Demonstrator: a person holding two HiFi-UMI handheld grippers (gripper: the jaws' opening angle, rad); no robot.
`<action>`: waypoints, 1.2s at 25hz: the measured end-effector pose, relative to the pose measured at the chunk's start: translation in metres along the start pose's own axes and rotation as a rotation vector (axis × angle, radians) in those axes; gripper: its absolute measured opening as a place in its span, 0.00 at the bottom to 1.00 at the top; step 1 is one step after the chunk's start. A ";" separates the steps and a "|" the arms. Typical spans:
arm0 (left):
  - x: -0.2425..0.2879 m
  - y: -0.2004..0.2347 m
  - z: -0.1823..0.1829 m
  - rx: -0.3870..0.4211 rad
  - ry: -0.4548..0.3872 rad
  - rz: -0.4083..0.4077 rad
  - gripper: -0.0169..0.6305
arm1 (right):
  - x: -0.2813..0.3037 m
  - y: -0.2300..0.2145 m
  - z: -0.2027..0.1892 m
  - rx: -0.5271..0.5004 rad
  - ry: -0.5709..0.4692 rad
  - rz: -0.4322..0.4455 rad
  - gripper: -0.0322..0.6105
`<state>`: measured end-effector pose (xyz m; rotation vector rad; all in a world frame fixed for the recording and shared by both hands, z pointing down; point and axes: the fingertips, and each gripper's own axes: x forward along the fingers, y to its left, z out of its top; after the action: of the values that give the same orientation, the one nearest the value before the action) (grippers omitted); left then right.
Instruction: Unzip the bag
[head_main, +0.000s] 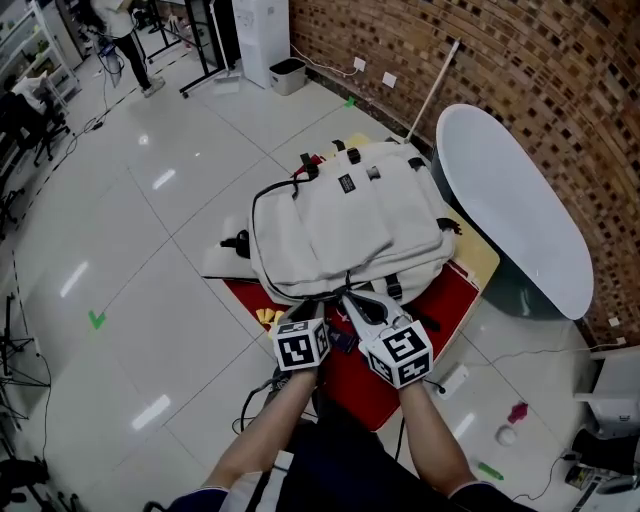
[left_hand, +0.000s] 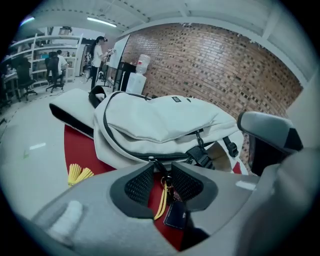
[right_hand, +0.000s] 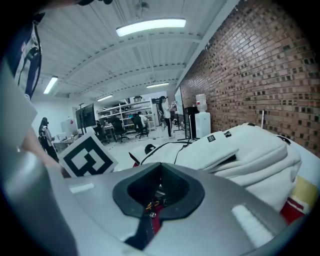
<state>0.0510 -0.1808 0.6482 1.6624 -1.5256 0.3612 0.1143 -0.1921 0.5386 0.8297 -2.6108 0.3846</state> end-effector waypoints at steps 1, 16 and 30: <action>0.002 0.001 -0.001 -0.008 -0.001 0.017 0.20 | 0.001 -0.002 0.000 -0.008 0.000 0.011 0.06; -0.014 0.013 -0.001 0.181 0.061 0.067 0.06 | 0.037 0.010 0.008 -0.279 0.049 0.201 0.06; -0.034 0.026 0.012 0.445 0.123 -0.053 0.06 | 0.085 0.040 -0.081 -0.907 0.462 0.329 0.09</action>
<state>0.0160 -0.1645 0.6268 1.9730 -1.3719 0.8056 0.0481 -0.1734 0.6415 -0.0057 -2.1119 -0.4630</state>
